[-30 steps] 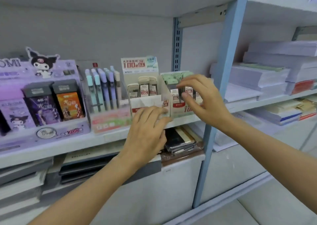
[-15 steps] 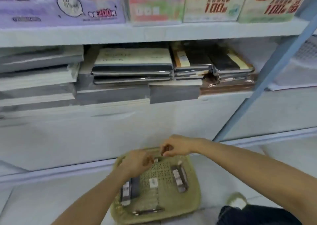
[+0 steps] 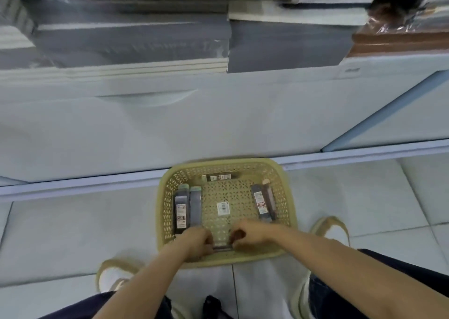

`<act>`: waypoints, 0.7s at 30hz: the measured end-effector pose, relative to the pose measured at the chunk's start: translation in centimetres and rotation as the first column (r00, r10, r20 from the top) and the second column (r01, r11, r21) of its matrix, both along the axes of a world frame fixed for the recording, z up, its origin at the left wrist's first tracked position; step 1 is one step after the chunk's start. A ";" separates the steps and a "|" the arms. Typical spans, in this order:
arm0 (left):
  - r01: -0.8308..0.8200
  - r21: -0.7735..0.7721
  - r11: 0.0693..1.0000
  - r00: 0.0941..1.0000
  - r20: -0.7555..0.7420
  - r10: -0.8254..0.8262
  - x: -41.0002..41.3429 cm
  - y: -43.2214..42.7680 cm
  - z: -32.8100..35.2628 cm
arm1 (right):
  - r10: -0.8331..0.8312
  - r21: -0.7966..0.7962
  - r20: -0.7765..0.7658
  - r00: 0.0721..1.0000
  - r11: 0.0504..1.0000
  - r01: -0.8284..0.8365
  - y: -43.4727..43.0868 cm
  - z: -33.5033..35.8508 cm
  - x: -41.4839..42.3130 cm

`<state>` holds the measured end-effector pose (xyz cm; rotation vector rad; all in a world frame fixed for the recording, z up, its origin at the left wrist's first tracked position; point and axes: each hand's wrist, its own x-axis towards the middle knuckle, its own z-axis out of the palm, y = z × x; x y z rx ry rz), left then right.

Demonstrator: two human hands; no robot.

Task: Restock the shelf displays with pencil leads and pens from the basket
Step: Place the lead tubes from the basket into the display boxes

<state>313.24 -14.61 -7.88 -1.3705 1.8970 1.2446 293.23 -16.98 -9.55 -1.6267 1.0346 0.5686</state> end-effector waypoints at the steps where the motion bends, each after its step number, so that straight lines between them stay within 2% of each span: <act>1: -0.012 0.020 1.000 1.000 -0.006 0.012 0.0 0.0 -0.2 | -0.010 0.024 0.004 1.000 1.000 0.010 0.2 -0.3 0.2; 4: -0.049 0.079 0.996 0.998 -0.026 0.051 0.4 0.0 -0.7 | -0.034 0.062 0.027 0.999 0.998 0.033 0.3 -0.6 0.1; 9: -0.179 0.078 0.981 0.974 -0.126 0.188 1.0 -0.2 -0.5 | -0.055 0.040 0.076 0.996 0.998 0.052 0.3 -0.6 -0.3; 12: -0.329 0.100 0.939 0.917 -0.205 0.343 1.3 -0.6 0.4 | -0.116 -0.002 0.142 0.983 0.993 0.118 -0.7 0.2 -0.6; 14: -0.545 0.113 0.831 0.779 -0.299 0.552 1.5 -1.2 1.2 | -0.204 -0.033 0.194 0.960 0.976 0.214 -2.0 1.1 -1.2; 15: -0.660 0.154 0.735 0.660 -0.350 0.665 1.6 -1.6 1.6 | -0.250 -0.040 0.219 0.943 0.964 0.265 -2.6 1.6 -1.6; 17: -0.811 0.315 0.493 0.357 -0.401 0.843 1.6 -2.3 2.5 | -0.331 -0.034 0.273 0.903 0.935 0.353 -3.4 2.3 -2.1; 19: -0.830 0.474 0.293 0.091 -0.404 0.910 1.5 -2.6 3.0 | -0.437 0.018 0.341 0.832 0.888 0.460 -3.6 2.7 -1.7; 21: -0.779 0.594 0.201 -0.054 -0.383 0.922 1.1 -2.4 3.2 | -0.574 0.116 0.386 0.722 0.807 0.580 -3.4 3.0 -0.7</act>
